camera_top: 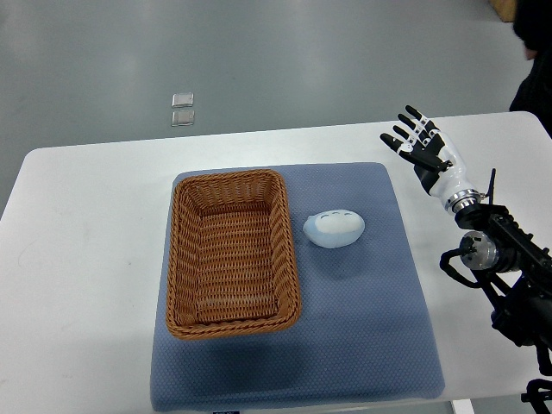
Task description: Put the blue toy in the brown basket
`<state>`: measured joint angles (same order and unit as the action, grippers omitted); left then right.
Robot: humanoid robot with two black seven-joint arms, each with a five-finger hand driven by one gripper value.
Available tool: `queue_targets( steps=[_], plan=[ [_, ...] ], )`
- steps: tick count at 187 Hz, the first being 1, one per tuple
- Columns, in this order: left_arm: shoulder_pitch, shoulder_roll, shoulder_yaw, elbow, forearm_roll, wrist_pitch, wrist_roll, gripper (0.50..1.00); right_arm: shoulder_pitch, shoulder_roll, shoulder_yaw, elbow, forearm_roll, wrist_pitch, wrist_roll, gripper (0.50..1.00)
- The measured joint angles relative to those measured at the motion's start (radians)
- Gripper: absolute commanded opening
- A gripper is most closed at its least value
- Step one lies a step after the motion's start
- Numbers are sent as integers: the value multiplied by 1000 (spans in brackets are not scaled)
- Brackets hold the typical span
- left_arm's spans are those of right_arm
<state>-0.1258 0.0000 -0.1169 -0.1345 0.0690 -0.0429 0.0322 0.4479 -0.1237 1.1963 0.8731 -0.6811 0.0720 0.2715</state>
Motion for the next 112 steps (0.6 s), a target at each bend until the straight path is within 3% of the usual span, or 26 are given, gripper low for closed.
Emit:
queue_targets(
  steps=[112],
  plan=[
    [-5, 0, -9, -5, -2, 0, 0, 1000, 6, -10, -19, -1, -14, 3, -2, 911]
  ],
)
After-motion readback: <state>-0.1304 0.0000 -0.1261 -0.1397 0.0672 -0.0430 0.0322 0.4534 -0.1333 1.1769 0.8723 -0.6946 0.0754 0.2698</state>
